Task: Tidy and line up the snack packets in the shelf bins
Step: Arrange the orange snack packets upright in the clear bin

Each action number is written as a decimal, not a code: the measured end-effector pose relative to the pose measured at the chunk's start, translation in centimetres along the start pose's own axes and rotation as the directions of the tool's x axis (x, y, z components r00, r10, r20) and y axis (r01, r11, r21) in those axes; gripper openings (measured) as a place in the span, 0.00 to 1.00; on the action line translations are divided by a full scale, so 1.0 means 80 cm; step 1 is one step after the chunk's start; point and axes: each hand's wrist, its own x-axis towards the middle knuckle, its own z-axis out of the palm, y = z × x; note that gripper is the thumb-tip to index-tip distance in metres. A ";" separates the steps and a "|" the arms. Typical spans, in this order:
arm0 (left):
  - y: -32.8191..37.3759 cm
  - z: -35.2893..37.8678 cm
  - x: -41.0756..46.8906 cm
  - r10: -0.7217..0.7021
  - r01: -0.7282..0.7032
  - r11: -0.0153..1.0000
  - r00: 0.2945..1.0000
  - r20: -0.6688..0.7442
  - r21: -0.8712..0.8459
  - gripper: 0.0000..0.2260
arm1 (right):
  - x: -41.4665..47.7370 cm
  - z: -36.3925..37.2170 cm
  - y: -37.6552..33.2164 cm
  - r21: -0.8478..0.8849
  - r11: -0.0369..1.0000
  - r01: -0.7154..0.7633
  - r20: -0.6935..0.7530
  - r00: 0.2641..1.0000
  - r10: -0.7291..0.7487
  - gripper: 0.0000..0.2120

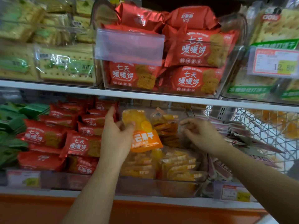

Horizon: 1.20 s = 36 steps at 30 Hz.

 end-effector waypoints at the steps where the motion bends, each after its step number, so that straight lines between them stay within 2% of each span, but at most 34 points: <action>1: 0.001 -0.004 0.002 0.006 -0.006 1.000 1.000 -0.017 0.005 0.31 | 0.015 0.006 0.004 -0.084 0.996 -0.015 0.027 0.999 0.017 0.10; 5: 0.002 -0.016 0.009 0.032 -0.030 0.999 0.998 -0.057 0.033 0.29 | 0.062 0.031 0.008 -0.299 0.954 0.026 0.119 0.993 0.010 0.18; 8: 0.001 -0.024 0.014 0.023 -0.021 0.999 0.997 -0.080 0.029 0.26 | 0.082 0.048 0.010 -0.381 0.925 0.016 0.154 0.987 0.046 0.11; 10: 0.000 -0.028 0.016 -0.003 0.003 1.000 0.997 -0.080 -0.004 0.19 | 0.085 0.052 0.010 -0.397 0.918 -0.001 0.111 0.993 0.050 0.07; 13: -0.002 -0.034 0.016 -0.094 0.089 0.987 0.995 -0.031 -0.137 0.06 | 0.067 0.045 0.002 -0.372 0.928 -0.008 -0.020 1.000 0.000 0.08; 17: 0.002 -0.033 0.005 -0.206 0.203 0.931 0.978 0.021 -0.304 0.07 | 0.013 0.020 -0.014 -0.332 0.943 0.030 -0.230 0.967 -0.112 0.05; 20: 0.010 -0.025 -0.008 -0.268 0.274 0.877 0.961 0.071 -0.394 0.08 | -0.034 -0.007 -0.034 -0.145 0.989 -0.007 -0.307 0.951 -0.039 0.08; 23: 0.014 -0.011 -0.023 -0.304 0.332 0.825 0.943 0.136 -0.458 0.10 | -0.075 -0.025 -0.052 0.202 0.971 -0.123 -0.308 0.934 0.183 0.04; 26: 0.015 0.008 -0.042 -0.328 0.395 0.772 0.919 0.220 -0.498 0.08 | -0.109 -0.031 -0.059 0.539 0.815 -0.213 -0.262 0.877 0.403 0.02; 29: 0.013 0.026 -0.058 -0.390 0.472 0.699 0.881 0.267 -0.537 0.08 | -0.131 -0.027 -0.061 0.786 0.579 -0.216 -0.191 0.807 0.559 0.08; 32: 0.012 0.032 -0.066 -0.425 0.527 0.605 0.848 0.318 -0.597 0.07 | -0.142 -0.024 -0.059 0.892 0.409 -0.195 -0.132 0.751 0.647 0.16; 36: 0.007 0.035 -0.067 -0.437 0.552 0.586 0.832 0.341 -0.593 0.12 | -0.147 -0.023 -0.068 0.924 0.364 -0.121 -0.171 0.719 0.673 0.13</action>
